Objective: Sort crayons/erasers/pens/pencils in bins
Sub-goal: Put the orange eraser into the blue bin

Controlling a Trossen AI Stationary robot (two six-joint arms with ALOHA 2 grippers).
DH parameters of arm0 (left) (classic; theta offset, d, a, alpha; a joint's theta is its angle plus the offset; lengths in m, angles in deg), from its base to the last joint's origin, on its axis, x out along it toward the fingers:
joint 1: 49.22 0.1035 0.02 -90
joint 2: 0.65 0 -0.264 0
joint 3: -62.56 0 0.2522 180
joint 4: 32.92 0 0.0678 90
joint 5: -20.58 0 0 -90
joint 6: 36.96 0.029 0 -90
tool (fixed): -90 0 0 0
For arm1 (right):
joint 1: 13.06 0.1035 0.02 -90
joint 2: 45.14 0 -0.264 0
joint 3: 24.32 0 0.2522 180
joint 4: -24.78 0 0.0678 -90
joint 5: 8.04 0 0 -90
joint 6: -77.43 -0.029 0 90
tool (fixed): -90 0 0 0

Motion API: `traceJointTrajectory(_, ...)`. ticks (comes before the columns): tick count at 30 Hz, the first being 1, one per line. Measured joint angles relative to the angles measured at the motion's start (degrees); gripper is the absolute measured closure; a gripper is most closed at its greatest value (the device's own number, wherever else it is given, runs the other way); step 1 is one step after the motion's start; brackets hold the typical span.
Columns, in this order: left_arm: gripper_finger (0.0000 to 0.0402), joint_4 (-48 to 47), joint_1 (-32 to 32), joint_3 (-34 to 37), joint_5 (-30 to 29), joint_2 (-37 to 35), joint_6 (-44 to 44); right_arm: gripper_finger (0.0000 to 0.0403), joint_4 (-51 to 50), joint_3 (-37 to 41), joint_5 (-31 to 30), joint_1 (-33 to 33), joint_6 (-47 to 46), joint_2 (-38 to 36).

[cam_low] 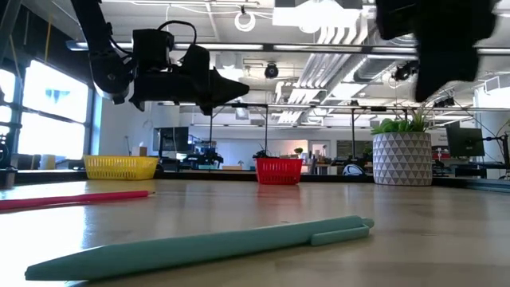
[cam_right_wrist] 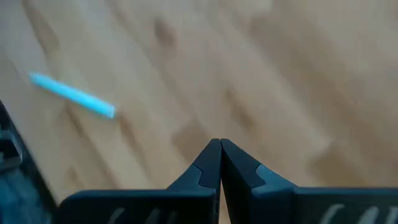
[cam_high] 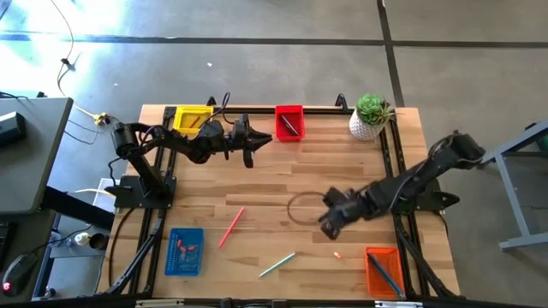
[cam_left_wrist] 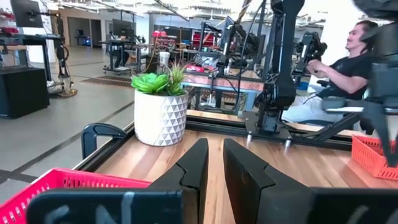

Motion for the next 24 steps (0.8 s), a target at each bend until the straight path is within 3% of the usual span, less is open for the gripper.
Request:
traceJointTrajectory(7,0.0362,-0.4,0.0,0.0,0.0,0.0,0.1,0.0395,-9.9,-9.5,6.9,9.4,-15.4,10.4)
traceJointTrajectory(10,0.0362,-0.5,0.0,0.0,0.0,0.0,0.5,0.0371,-8.7,-11.0,12.0,12.2,-19.6,14.3)
traceJointTrajectory(14,0.0362,-0.4,0.0,0.0,0.0,0.0,0.5,0.0321,-4.2,-11.0,13.6,14.4,-24.9,18.2)
traceJointTrajectory(19,0.0362,-0.4,0.0,0.0,0.0,0.0,0.5,0.0267,-3.2,-11.0,13.4,15.0,-26.7,21.6)
traceJointTrajectory(24,0.0362,-0.3,0.0,0.0,0.0,0.0,0.7,0.025,-3.2,-11.0,13.6,15.3,-24.8,24.3)
